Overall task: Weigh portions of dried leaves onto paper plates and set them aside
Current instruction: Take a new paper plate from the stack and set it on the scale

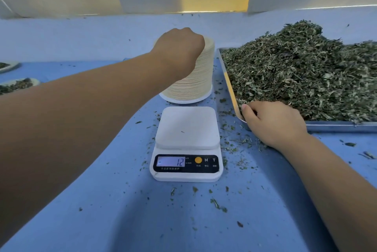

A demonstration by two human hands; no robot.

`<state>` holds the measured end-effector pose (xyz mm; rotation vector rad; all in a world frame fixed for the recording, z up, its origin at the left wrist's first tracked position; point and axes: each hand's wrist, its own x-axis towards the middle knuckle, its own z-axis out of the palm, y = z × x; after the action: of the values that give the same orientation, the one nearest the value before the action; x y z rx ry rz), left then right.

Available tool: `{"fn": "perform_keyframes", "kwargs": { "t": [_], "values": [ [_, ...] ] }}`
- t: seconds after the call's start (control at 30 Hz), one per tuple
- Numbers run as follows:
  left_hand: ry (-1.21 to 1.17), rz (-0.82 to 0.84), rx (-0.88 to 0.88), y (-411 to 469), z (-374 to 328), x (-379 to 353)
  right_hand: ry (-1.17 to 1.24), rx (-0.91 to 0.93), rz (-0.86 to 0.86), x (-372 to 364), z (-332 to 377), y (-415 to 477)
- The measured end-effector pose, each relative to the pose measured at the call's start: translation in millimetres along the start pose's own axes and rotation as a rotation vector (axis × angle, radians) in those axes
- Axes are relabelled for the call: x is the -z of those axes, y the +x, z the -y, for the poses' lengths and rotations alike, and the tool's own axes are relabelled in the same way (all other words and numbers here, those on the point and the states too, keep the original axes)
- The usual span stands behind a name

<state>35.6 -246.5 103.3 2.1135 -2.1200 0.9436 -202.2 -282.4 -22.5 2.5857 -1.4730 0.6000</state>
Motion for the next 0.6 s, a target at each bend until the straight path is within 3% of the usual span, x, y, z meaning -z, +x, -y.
{"fn": "perform_keyframes", "kwargs": {
  "t": [0.4, 0.6],
  "values": [
    [0.088, -0.068, -0.097, -4.8, -4.5, 1.6, -0.001, -0.018, -0.018, -0.7, 2.8, 0.4],
    [-0.115, -0.146, 0.248, -3.1, -0.2, -0.2, -0.005, -0.017, -0.026, -0.1, 3.1, 0.3]
  ]
}}
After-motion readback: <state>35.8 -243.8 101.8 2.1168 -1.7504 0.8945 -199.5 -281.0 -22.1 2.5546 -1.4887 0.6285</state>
